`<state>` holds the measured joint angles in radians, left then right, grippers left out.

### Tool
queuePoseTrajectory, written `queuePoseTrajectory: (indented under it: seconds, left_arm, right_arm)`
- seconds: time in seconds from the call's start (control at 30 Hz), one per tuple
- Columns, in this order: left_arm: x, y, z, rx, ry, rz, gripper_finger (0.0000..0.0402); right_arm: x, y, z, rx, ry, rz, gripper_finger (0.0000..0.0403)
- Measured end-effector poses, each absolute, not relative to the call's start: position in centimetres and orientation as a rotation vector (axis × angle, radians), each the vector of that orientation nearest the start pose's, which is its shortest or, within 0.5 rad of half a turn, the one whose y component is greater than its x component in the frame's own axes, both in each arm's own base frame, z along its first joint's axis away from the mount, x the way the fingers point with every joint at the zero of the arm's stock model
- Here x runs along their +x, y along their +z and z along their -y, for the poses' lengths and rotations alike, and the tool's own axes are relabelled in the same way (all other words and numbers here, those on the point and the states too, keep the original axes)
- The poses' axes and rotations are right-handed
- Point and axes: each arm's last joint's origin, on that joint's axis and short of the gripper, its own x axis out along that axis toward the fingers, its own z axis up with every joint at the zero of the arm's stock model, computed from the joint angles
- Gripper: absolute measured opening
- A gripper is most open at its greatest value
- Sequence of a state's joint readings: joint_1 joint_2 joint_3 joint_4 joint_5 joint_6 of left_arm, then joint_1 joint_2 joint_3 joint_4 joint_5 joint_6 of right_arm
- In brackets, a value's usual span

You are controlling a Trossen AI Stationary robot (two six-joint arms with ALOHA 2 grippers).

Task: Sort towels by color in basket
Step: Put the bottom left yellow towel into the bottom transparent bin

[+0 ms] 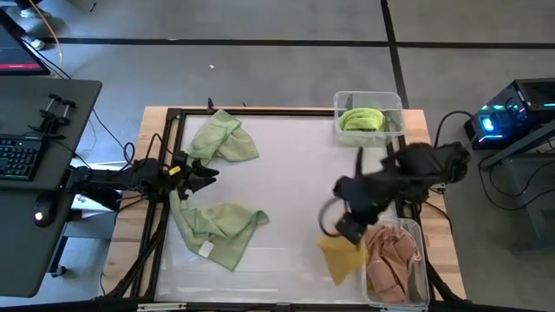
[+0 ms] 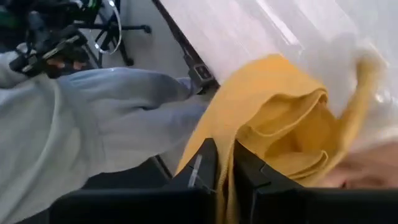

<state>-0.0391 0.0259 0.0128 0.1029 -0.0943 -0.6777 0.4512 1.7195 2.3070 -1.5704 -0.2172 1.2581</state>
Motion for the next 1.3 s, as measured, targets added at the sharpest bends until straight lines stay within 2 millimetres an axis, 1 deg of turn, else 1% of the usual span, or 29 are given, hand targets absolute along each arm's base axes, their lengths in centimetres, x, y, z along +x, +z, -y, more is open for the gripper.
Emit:
queuePoseTrajectory:
  seconds: [0.1, 0.23, 0.3, 0.43, 0.57, 0.63, 0.67, 0.73, 0.83, 1.0, 1.17, 1.23, 1.3]
  left_arm:
    - [9.8, 17.6, 0.1, -0.683, 0.043, 0.11, 0.0195]
    - [9.8, 17.5, 0.0, -0.683, 0.049, 0.105, 0.0195]
    - [9.8, 17.5, 0.0, -0.683, 0.049, 0.109, 0.0195]
    - [9.8, 17.5, 0.0, -0.682, 0.052, 0.105, 0.0195]
    - [9.8, 17.5, 0.0, -0.633, 0.076, 0.112, 0.0195]
    - [9.8, 17.5, -0.1, -0.609, 0.086, 0.115, 0.0195]
    - [9.8, 17.5, -0.1, -0.6, 0.088, 0.114, 0.0195]
    - [9.8, 17.5, -0.1, -0.597, 0.089, 0.115, 0.0195]
    - [9.8, 17.5, -0.1, -0.597, 0.093, 0.117, 0.0195]
    - [9.8, 17.5, -0.1, -0.597, 0.097, 0.12, 0.0195]
    - [9.8, 17.6, -0.1, -0.598, 0.095, 0.124, 0.0195]
    - [9.8, 17.6, -0.1, -0.598, 0.096, 0.124, 0.0195]
    - [9.8, 17.6, -0.1, -0.606, 0.095, 0.124, 0.0195]
  right_arm:
    - [23.6, 47.5, -14.4, 1.032, -0.085, -1.248, 0.001]
    - [22.1, 47.5, -16.7, 1.066, -0.082, -1.313, 0.001]
    - [20.7, 47.9, -17.3, 1.126, -0.097, -1.335, 0.001]
    - [17.2, 49.1, -18.5, 1.267, -0.14, -1.402, 0.0009]
    - [14.2, 49.6, -19.8, 1.359, -0.197, -1.484, 0.0009]
    - [13.2, 49.6, -20.4, 1.375, -0.223, -1.484, 0.0009]
    - [12.9, 49.3, -20.8, 1.374, -0.244, -1.471, 0.0009]
    - [12.7, 48.0, -21.3, 1.332, -0.309, -1.451, 0.0009]
    - [13.0, 45.1, -21.3, 1.25, -0.436, -1.452, 0.0009]
    - [13.0, 40.1, -20.1, 1.128, -0.652, -1.455, 0.0009]
    - [13.0, 35.6, -18.6, 1.023, -0.832, -1.471, 0.0009]
    - [13.0, 33.9, -18.4, 0.965, -0.882, -1.487, 0.0009]
    - [13.1, 32.4, -18.4, 0.902, -0.873, -1.483, 0.0009]
